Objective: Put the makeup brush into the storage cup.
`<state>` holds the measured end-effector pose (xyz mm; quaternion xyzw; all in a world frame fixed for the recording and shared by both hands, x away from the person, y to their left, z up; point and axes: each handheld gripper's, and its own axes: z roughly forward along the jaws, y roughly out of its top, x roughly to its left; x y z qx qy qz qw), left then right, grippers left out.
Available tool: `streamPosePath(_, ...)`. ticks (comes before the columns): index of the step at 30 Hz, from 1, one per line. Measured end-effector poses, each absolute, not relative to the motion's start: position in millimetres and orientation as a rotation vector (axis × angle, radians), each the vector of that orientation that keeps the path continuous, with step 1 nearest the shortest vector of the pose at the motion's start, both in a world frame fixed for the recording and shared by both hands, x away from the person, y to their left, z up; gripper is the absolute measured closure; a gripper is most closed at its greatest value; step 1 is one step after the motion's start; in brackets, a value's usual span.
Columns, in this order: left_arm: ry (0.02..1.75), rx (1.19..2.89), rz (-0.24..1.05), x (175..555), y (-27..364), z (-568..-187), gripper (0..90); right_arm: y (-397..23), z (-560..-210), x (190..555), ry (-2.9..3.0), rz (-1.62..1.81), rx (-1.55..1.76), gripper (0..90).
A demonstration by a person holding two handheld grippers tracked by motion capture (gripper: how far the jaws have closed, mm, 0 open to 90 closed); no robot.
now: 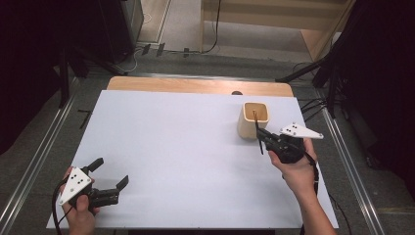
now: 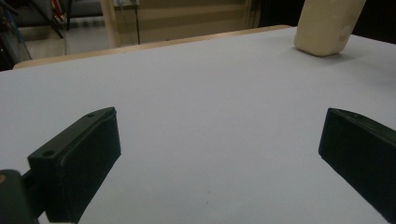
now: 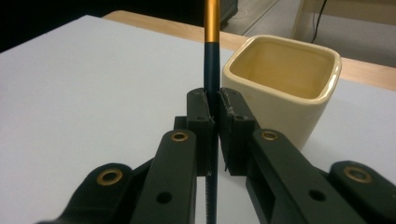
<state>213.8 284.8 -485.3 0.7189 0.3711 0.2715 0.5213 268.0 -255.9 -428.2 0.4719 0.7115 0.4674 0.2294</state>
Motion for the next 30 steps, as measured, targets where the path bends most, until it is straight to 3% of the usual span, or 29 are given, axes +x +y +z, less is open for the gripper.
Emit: streamPosePath(30,0.887,1.724,0.646,214.7,283.8,-486.3,0.0,-262.4,-411.8,278.1,1.765,1.409,1.247,84.6)
